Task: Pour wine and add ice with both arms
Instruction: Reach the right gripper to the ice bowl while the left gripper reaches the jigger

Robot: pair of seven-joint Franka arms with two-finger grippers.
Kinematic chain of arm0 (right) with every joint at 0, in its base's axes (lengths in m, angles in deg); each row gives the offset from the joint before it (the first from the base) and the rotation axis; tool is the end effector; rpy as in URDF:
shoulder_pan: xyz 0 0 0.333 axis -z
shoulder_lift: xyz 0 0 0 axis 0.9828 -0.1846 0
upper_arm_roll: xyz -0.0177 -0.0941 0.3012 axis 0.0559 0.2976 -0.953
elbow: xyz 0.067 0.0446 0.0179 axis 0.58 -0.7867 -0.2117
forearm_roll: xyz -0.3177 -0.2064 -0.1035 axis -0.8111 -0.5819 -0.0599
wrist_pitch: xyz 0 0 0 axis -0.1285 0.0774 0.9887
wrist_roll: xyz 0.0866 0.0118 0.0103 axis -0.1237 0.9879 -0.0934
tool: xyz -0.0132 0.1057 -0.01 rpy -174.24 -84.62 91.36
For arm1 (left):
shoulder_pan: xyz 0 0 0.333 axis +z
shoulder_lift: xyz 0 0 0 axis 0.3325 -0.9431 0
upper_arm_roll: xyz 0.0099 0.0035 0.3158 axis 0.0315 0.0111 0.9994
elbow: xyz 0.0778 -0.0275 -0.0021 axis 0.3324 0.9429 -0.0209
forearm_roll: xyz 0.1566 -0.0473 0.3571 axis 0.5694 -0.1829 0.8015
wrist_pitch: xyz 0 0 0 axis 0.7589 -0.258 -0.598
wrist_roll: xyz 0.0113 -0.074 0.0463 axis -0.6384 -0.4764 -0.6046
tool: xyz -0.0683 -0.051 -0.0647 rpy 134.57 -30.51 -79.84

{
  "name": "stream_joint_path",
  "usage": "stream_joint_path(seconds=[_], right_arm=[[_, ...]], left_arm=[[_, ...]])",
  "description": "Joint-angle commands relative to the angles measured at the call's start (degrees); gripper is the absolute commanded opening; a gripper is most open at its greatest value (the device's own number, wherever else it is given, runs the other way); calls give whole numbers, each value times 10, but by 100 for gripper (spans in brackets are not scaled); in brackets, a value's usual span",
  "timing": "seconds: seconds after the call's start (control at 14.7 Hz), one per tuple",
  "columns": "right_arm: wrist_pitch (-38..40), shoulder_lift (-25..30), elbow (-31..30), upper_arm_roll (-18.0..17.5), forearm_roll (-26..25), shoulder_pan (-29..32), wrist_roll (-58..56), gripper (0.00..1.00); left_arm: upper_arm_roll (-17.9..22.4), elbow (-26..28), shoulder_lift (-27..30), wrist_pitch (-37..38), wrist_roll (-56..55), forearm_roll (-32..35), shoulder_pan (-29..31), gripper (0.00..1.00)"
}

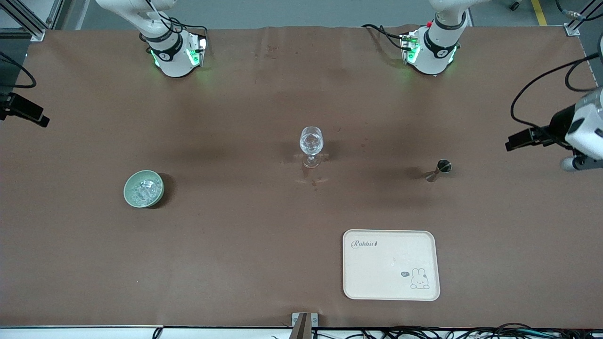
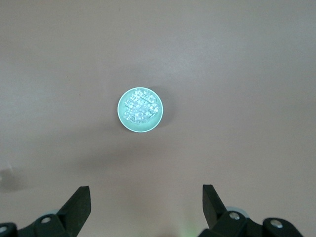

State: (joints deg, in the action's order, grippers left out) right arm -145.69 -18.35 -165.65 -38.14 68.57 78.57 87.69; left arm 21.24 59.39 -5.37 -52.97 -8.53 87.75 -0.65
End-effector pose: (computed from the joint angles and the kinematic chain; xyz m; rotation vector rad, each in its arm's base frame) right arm 0.5445 -0.0537 0.6494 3.1049 -0.2860 -0.0545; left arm 0.5846 0.0186 0.5221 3.0731 0.3107 -0.2258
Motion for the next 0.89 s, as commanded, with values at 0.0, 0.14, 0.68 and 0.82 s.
stream_joint_path(seconds=[0.0, 0.14, 0.68, 0.82], right_arm=[[-4, -15, -2, -7, 1, 8, -6, 100], [-34, -32, -24, -7, 1, 7, -9, 100], [-265, -96, -201, -7, 16, 7, -57, 100], [-337, -111, -248, -7, 16, 4, -57, 100]], left_arm=[[-2, -10, -50, 3, -79, -26, 16, 100], [-2, -8, -84, 4, -122, -90, 49, 100], [-1, -7, -224, -3, -166, -204, 85, 93], [-1, -8, -250, -4, -175, -222, 85, 91]])
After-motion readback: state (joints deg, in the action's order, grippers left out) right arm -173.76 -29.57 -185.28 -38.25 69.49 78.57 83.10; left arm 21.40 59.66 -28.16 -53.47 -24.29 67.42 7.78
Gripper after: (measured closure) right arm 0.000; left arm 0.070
